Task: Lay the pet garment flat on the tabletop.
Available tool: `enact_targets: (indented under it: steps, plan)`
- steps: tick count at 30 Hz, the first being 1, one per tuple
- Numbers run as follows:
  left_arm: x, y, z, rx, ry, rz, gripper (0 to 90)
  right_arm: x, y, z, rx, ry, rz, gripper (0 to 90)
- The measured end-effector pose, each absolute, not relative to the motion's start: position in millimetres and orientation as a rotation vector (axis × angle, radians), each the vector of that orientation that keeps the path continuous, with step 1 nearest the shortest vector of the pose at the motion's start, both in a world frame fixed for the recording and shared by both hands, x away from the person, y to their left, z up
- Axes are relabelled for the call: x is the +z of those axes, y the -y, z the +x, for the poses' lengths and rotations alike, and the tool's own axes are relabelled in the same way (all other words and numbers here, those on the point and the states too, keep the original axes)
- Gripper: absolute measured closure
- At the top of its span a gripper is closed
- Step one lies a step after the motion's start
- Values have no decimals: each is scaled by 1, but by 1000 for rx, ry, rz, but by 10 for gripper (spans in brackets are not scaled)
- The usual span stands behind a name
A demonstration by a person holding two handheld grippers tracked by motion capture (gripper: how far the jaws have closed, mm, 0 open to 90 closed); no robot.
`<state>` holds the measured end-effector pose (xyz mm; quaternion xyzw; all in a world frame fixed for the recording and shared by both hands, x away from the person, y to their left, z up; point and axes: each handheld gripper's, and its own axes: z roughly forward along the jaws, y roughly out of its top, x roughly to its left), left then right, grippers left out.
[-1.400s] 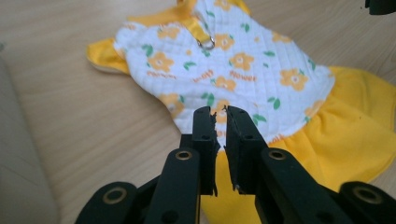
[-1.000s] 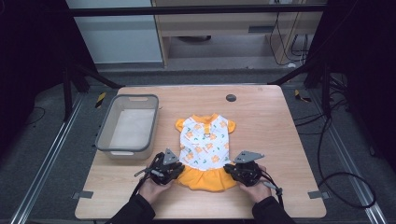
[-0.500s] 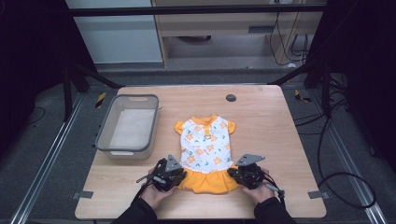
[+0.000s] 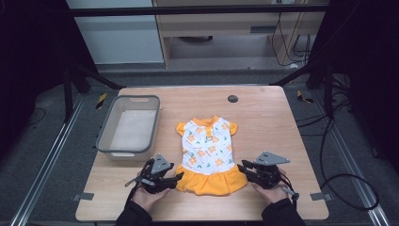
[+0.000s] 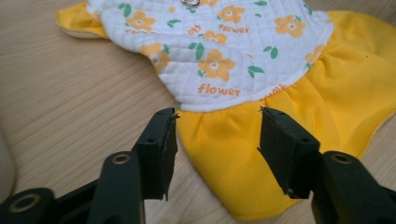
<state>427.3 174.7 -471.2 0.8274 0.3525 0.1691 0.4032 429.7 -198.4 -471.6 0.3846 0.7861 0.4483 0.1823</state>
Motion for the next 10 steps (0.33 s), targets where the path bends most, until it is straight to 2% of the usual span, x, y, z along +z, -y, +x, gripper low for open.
enact_targets:
  steps: [3, 6, 10]
  plan:
    - [-470, -184, 422, 432, -894, 2064, 371, -472, 211, 428, 1241, -2164, 1122, 581]
    - [-468, -194, 416, 437, -891, 2049, 356, -474, 224, 427, 1219, -2108, 1156, 481]
    - [-468, -210, 411, 445, -905, 2018, 326, -477, 242, 424, 1198, -2055, 1222, 424]
